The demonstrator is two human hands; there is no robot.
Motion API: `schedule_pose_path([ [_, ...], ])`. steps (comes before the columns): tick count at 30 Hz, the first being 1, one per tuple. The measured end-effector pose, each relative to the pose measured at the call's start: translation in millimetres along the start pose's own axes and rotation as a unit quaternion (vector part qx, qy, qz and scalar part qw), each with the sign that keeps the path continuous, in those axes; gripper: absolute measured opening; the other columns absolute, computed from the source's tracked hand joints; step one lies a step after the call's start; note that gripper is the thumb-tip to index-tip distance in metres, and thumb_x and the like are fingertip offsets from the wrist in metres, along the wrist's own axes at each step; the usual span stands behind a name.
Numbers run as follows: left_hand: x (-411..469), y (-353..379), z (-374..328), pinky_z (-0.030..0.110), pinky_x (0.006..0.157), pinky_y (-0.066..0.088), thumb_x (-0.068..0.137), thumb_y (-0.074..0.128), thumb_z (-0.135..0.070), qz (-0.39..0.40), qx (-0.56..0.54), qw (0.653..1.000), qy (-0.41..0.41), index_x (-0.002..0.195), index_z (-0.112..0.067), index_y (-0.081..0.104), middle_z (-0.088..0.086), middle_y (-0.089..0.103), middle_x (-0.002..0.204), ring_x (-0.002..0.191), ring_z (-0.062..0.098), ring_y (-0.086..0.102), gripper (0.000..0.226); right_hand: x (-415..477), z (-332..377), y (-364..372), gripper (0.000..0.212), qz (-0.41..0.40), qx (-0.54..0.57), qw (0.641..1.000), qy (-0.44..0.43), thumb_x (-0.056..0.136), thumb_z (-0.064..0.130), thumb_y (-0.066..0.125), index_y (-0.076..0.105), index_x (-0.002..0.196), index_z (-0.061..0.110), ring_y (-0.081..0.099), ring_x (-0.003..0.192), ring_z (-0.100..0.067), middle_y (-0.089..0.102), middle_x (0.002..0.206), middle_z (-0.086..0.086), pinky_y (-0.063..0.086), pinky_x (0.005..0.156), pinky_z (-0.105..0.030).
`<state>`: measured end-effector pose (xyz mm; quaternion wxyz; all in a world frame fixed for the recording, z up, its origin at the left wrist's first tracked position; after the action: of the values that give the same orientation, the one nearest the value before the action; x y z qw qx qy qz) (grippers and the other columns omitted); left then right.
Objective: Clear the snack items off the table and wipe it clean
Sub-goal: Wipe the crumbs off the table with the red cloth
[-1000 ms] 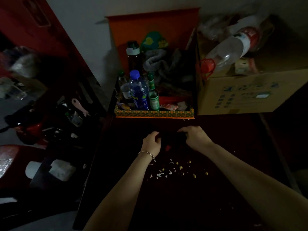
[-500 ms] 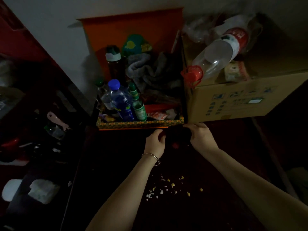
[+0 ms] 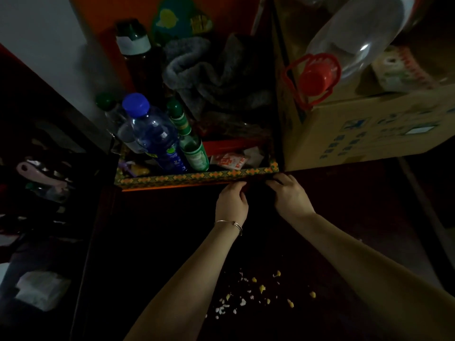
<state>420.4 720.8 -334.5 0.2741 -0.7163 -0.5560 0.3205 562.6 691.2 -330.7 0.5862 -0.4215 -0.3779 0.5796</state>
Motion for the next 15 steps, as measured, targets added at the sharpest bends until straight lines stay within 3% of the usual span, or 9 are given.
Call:
schedule_pose_path([
  [9,-8,5,-14,0.035,0.090,0.050,0.088,0.046,0.001,0.101,0.098,0.990,0.004,0.129,-0.016,0.053,0.007,0.057,0.128,0.117,0.025,0.055,0.045,-8,3,2,0.041,0.103,0.014,0.994,0.024,0.081,0.001,0.053,0.060,0.120,0.011,0.051,0.114,-0.033,0.053,0.127,-0.011,0.044,0.094,-0.036],
  [15,-58,3,-6,0.033,0.086,0.053,0.085,0.047,-0.001,0.138,0.085,0.987,0.003,0.112,-0.020,0.061,0.002,0.062,0.114,0.104,0.021,0.060,0.036,-68,23,5,0.037,0.111,0.023,0.994,-0.005,0.089,0.011,0.049,0.057,0.125,0.015,0.048,0.118,-0.023,0.050,0.131,-0.005,0.035,0.101,-0.025],
])
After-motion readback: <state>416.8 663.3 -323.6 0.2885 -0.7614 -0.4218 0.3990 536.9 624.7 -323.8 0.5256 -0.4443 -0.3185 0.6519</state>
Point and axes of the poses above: each hand's wrist, its own x-axis towards the middle knuckle, its own y-axis out of the palm, z = x × y, the point moved 9 cm from there along x, towards the middle knuckle
